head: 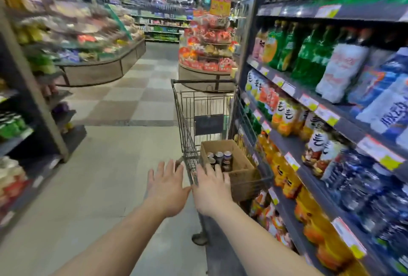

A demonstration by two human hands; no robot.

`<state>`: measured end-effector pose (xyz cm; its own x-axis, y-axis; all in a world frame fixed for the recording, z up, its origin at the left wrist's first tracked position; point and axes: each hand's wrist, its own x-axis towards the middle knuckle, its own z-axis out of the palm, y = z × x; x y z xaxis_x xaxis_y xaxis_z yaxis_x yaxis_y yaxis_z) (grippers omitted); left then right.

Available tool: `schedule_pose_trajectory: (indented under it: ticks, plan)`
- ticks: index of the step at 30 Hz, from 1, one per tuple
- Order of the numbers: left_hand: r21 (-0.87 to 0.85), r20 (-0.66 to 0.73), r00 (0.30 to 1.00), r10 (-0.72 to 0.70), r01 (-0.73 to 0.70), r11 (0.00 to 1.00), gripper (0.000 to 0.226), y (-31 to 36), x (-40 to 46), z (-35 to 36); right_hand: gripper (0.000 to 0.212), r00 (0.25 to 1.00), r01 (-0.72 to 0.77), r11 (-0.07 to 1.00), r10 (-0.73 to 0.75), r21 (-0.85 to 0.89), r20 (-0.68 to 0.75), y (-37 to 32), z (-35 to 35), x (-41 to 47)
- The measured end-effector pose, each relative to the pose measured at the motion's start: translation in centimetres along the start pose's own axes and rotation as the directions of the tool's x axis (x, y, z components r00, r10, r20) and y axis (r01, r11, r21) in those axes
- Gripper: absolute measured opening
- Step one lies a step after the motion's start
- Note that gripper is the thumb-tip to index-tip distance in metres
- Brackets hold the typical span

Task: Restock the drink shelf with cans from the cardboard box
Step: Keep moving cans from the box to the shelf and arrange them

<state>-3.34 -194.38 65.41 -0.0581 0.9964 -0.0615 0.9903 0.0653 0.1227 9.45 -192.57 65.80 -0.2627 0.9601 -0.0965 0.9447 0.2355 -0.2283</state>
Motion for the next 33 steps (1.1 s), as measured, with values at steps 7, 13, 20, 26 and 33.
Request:
schedule_pose_trajectory:
  ticks: [7, 13, 20, 26, 33]
  plan:
    - [-0.003, 0.068, 0.995, 0.071, -0.071, 0.997, 0.064, -3.8, 15.9, 1.9, 0.058, 0.996, -0.08, 0.997, 0.08, 0.018, -0.028, 1.0, 1.7, 15.5]
    - [0.03, 0.122, 0.952, 0.282, -0.288, 0.957, 0.062, -6.4, 31.1, 3.4, 0.055, 0.954, -0.299, 0.95, 0.3, 0.093, 0.0, 2.4, 3.5, 27.7]
    - [-0.02, 0.225, 0.829, 0.511, -0.521, 0.853, 0.062, -3.3, 43.4, 5.9, 0.06, 0.808, -0.589, 0.789, 0.577, 0.174, 0.119, 7.6, 4.1, 33.5]
    - [-0.026, 0.3, 0.752, 0.587, -0.608, 0.793, 0.063, 1.1, 50.3, 10.0, 0.061, 0.725, -0.689, 0.702, 0.672, 0.18, 0.152, 14.0, 6.2, 38.0]
    - [-0.042, 0.365, 0.676, 0.64, -0.675, 0.736, 0.06, 3.3, 56.4, 14.5, 0.062, 0.685, -0.728, 0.655, 0.685, 0.204, 0.246, 17.4, 9.9, 42.7]
